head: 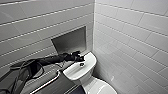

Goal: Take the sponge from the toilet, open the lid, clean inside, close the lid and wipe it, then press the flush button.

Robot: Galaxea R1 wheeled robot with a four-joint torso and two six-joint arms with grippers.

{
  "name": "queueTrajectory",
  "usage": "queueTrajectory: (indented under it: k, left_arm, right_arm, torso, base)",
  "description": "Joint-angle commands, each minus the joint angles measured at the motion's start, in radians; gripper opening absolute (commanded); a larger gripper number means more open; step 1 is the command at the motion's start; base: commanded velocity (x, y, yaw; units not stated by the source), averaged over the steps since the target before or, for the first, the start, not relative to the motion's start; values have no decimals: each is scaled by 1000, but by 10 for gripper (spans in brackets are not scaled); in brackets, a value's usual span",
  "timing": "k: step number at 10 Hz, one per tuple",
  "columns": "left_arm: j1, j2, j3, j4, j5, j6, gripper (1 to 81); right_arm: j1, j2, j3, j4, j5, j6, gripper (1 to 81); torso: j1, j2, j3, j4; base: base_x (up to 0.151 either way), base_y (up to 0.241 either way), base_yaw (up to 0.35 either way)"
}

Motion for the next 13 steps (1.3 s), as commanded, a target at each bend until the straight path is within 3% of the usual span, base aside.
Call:
queueTrajectory:
  k: [1, 4, 6, 8, 10, 13]
  left_arm:
    - [-159, -196, 314, 0, 25, -24, 10]
    - [69, -437, 612, 112, 23, -21, 10]
    - [267, -540, 698, 221, 13, -22, 10]
    - [471, -588, 716, 315, -25, -18, 10]
    - [658, -603, 689, 421, -125, -15, 10]
    - [873, -540, 570, 505, -197, -13, 10]
  right_arm:
    - [3, -12, 26, 4, -88, -3, 10]
    - [6, -13, 23, 6, -88, -3, 10]
    - [6, -13, 20, 4, -88, -3, 10]
    - [5, -13, 14, 3, -88, -6, 10]
    - [5, -7, 2, 4, -88, -6, 10]
    - [-1, -1, -4, 4, -88, -6, 10]
  torso:
    - [0, 0, 0, 0]
    - [0, 0, 0, 0]
    - [0, 0, 102, 0]
    - [1, 0, 148, 0]
    - [0, 0, 219, 0]
    - [-1, -1, 324, 0]
  base:
    - [0, 0, 0]
    - [0, 0, 0]
    - [0, 0, 0]
    - [0, 0, 0]
    - [0, 0, 0]
    - [0, 0, 0]
